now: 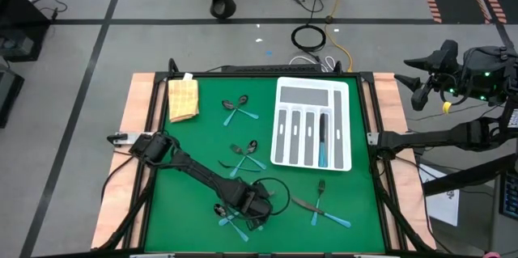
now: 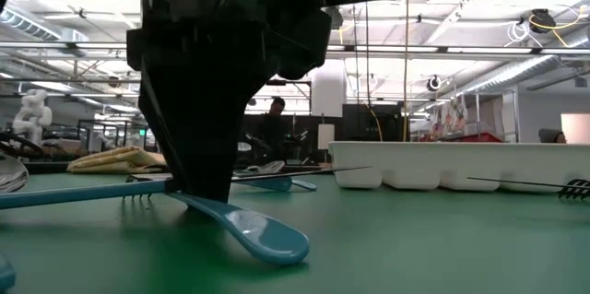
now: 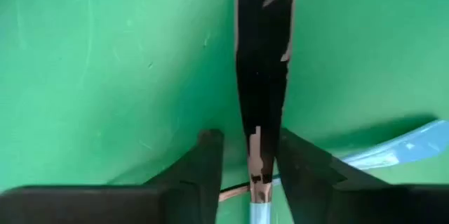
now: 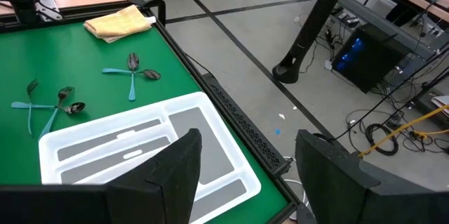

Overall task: Sort silverware
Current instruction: Put the blue table knife into the silverware tray with the other blue table knives

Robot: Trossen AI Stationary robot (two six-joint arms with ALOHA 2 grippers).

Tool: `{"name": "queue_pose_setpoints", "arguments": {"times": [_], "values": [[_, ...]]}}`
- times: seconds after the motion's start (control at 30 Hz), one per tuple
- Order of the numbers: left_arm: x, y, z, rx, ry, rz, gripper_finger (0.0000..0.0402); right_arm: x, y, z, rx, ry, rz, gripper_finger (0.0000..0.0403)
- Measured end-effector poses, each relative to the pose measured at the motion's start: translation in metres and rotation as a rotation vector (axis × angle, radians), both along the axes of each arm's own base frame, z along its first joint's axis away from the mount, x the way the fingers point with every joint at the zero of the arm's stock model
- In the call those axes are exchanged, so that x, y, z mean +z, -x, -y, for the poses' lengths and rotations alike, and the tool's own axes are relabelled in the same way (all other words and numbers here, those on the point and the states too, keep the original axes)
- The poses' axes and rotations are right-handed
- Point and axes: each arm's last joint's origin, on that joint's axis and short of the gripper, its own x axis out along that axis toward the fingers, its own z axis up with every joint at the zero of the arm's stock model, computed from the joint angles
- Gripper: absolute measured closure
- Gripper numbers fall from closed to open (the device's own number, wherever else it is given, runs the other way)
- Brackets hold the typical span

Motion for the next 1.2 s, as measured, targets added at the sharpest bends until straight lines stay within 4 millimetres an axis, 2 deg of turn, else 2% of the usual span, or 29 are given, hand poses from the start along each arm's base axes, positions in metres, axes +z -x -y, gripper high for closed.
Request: {"name": "queue_pose_setpoints", "arguments": {"times": [0.13,0.33,0.53,0.87,1.2], "values": [[0.000,-0.002,-0.007,0.005,0.005,-0.015,0.0361,0.000,0.000,0.000,0.000,0.000,0.000,0.0188],[0.000,-0.002,-0.007,0.017,0.003,-0.010,0.0363,0.000,0.000,0.000,0.000,0.000,0.000,0.0188],[0.009,-0.005,-0.010,0.025,-0.008,-0.025,0.0363,0.000,0.000,0.000,-0.004,-0.005,0.004,0.0188],[0.033,-0.021,-0.021,0.097,-0.059,0.051,0.0363,0.000,0.000,0.000,-0.012,-0.014,0.015,0.0188],[0.037,-0.028,-0.037,0.148,-0.107,0.071,0.0363,0.000,0.000,0.000,-0.014,-0.017,0.018,0.0188]]}}
